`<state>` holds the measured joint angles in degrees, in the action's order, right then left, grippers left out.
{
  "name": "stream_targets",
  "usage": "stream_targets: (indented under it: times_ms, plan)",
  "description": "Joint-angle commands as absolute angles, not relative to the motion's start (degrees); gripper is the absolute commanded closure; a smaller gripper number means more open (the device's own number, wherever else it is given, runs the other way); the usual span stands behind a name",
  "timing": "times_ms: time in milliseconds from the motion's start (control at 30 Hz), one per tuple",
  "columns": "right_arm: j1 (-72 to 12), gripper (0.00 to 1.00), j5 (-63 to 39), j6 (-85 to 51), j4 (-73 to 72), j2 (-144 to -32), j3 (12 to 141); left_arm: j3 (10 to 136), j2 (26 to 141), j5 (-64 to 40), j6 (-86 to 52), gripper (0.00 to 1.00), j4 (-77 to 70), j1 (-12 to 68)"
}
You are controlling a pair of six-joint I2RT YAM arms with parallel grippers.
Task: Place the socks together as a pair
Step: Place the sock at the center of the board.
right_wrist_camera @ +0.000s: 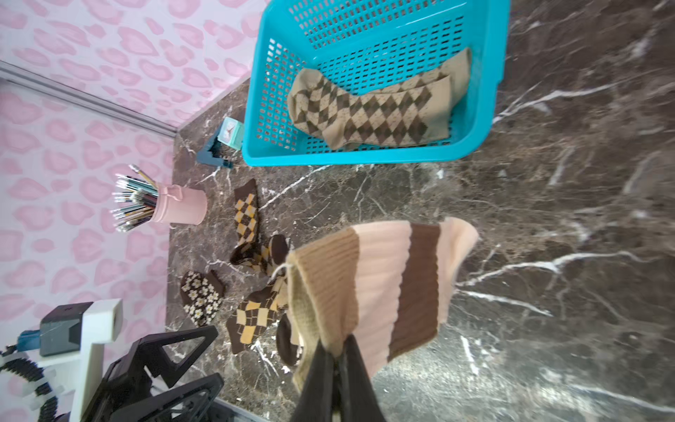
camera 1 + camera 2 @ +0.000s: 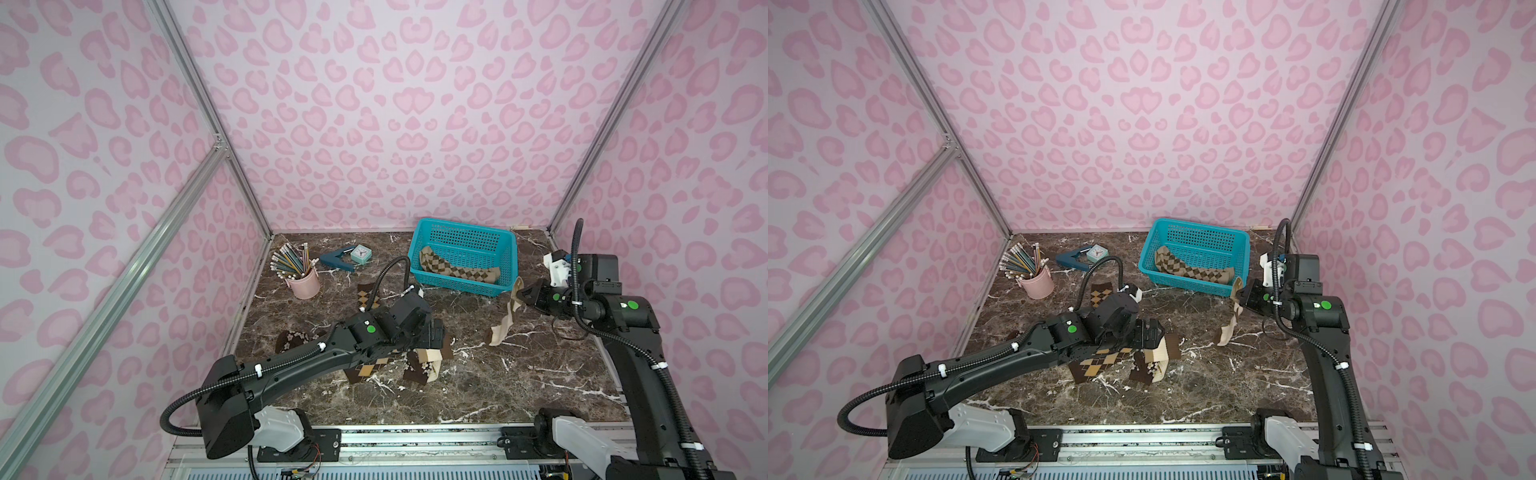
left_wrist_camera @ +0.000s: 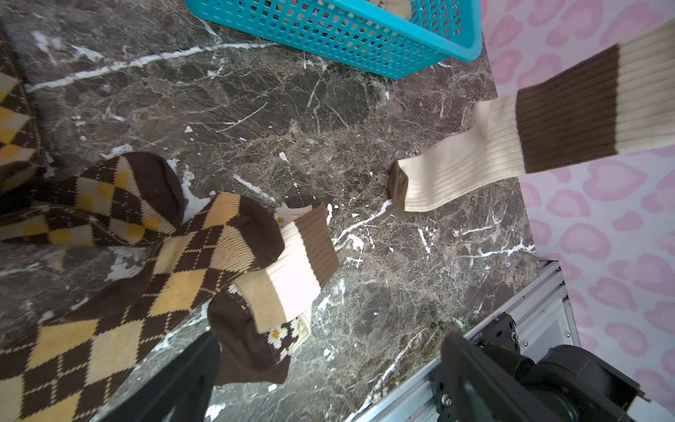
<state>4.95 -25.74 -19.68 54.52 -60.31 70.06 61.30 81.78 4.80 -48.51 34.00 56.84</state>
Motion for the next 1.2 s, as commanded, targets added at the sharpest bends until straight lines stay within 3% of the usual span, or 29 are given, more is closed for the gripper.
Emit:
stream_targets:
  times_ms: [0, 133, 467, 633, 967, 1167]
  plan:
    - [5.21, 1.00, -17.41, -16.10, 60.37, -61.34, 73.88, 62.40, 81.99, 4.27, -48.88, 0.02, 29.56, 56.87]
    - [5.27, 1.00, -13.91, -16.51, 61.98, -62.52, 79.93, 61.70, 80.82, 5.12, -48.70, 0.02, 30.34, 56.78]
    - [1.40, 1.00, -34.23, -23.83, 53.18, -59.78, 75.68, 54.96, 73.93, 7.69, -51.67, 0.02, 32.59, 54.90]
    - [-4.45, 1.00, -26.74, -25.53, 55.03, -61.16, 76.87, 51.54, 69.47, 8.59, -51.79, 0.02, 34.79, 52.38]
    - [4.52, 1.00, -31.31, -23.75, 53.19, -58.92, 64.39, 51.50, 68.99, 9.14, -49.93, 0.02, 36.63, 52.01]
    - [10.27, 1.00, -26.15, -22.64, 52.96, -54.93, 52.43, 52.97, 70.71, 9.67, -49.56, 0.02, 36.07, 52.97]
